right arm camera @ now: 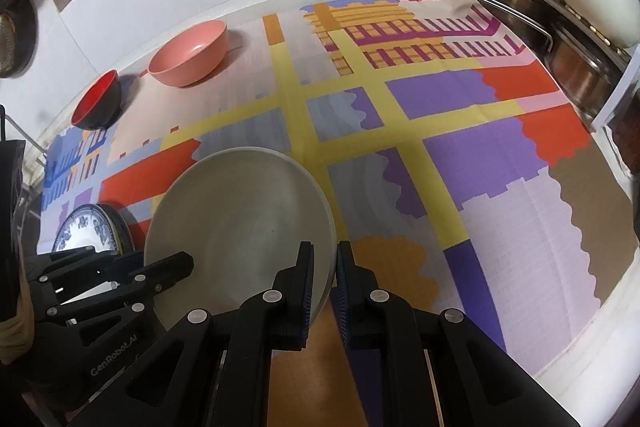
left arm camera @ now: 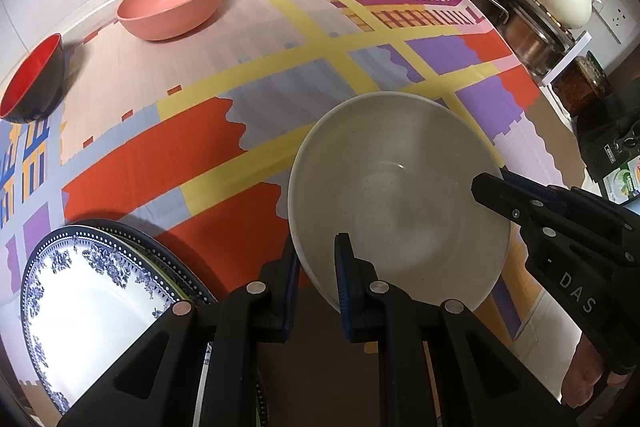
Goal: Organize plates and bowls
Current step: 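Lift the white bowl and carry it over the plate stack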
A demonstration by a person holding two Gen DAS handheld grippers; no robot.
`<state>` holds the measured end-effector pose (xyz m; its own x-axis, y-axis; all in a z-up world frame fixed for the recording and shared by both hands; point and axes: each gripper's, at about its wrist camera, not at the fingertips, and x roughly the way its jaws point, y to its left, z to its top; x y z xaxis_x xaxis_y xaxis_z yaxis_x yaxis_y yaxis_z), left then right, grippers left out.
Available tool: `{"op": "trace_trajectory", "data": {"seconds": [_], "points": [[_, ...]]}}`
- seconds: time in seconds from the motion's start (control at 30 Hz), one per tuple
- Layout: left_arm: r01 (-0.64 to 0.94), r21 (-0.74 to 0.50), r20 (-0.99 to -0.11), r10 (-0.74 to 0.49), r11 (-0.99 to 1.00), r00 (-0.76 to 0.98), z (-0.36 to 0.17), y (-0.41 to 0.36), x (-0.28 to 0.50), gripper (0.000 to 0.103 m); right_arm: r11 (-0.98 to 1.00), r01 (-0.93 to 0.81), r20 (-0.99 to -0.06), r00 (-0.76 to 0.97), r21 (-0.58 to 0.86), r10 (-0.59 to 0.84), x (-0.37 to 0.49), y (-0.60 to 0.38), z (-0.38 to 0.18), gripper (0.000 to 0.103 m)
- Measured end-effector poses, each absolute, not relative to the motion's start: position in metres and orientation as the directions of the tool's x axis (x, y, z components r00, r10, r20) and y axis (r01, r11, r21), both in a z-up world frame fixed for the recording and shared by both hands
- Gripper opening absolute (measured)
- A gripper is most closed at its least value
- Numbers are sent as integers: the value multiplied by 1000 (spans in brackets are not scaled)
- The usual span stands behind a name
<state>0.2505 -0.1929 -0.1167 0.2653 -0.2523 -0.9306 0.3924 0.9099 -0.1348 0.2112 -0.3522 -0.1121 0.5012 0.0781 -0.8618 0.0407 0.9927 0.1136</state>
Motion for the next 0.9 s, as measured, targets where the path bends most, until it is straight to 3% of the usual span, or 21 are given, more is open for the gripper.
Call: {"op": "trace_trajectory", "data": {"seconds": [0.47,0.57,0.63,0.7,0.9], "points": [[394,-130,-927,-252,910,277,-115,-195,252,19,992,44,-871,484,117,81,212,-353,-118,13],[390,-121,-925,-246,913,289,-113,-193,252,28,991,46,-868,489,125,87,212,-354,-118,13],[385,-121,-920,-249,915,302,-111,-190,253,37,990,49,-868,489,129,89,212,-355,-117,17],[379,-116,-915,-248,918,320,-107,-186,253,45,991,62,-863,499,121,74,212,-356,-115,42],[364,-86,-887,-238,928,397,-87,-174,254,61,992,70,-837,544,109,54,210,-355,-100,50]]}}
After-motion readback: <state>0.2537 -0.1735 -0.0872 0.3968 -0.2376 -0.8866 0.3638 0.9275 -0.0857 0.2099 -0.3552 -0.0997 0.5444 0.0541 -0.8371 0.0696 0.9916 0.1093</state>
